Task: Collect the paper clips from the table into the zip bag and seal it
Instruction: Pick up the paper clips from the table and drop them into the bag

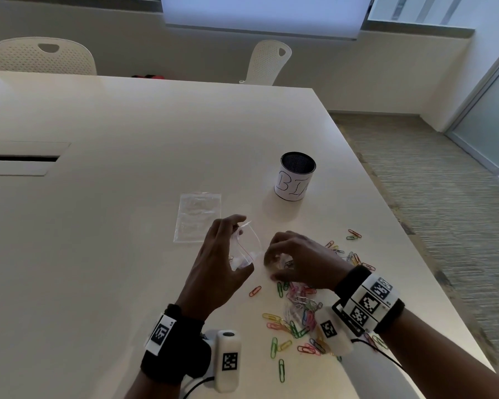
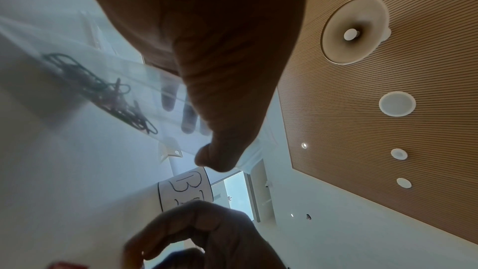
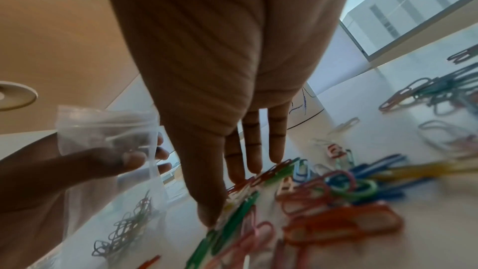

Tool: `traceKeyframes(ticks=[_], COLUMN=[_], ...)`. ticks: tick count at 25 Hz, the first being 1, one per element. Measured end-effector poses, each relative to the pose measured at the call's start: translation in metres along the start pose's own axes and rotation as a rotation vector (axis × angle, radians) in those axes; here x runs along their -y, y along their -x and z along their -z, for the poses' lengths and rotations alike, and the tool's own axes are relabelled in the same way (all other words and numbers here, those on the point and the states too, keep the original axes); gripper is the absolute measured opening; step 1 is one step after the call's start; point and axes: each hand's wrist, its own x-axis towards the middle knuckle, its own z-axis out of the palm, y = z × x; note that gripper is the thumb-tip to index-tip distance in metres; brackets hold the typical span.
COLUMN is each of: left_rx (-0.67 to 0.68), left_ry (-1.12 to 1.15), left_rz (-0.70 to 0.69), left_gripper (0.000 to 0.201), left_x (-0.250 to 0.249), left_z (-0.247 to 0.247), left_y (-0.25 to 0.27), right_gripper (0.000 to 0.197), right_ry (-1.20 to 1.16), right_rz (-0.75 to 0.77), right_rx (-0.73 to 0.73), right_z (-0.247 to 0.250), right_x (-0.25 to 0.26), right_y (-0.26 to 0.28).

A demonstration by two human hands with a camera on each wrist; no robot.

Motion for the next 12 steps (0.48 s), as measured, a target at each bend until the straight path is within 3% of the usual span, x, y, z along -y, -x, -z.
traceKeyframes(ticks=[4, 9, 12], left_rx=[0.005, 0.01, 0.018], left_ry=[0.005, 0.006, 0.006], left_rz=[0.001, 0.0, -0.002], left_gripper=[0.082, 0.081, 0.08], left_x=[-0.001, -0.002, 0.0], left_z=[0.0, 0.0, -0.001], left_y=[0.0, 0.0, 0.0], right_gripper=[0.023, 0.088, 0.077], right_ry=[0.048, 0.243, 0.244], right_rz=[-0.014, -0.181, -0.178], right_rx=[0.009, 0.057, 0.058], right_z=[0.007, 0.01, 0.002], right_x=[0.0, 0.006, 0.011], right_y=[0.013, 0.026, 0.026])
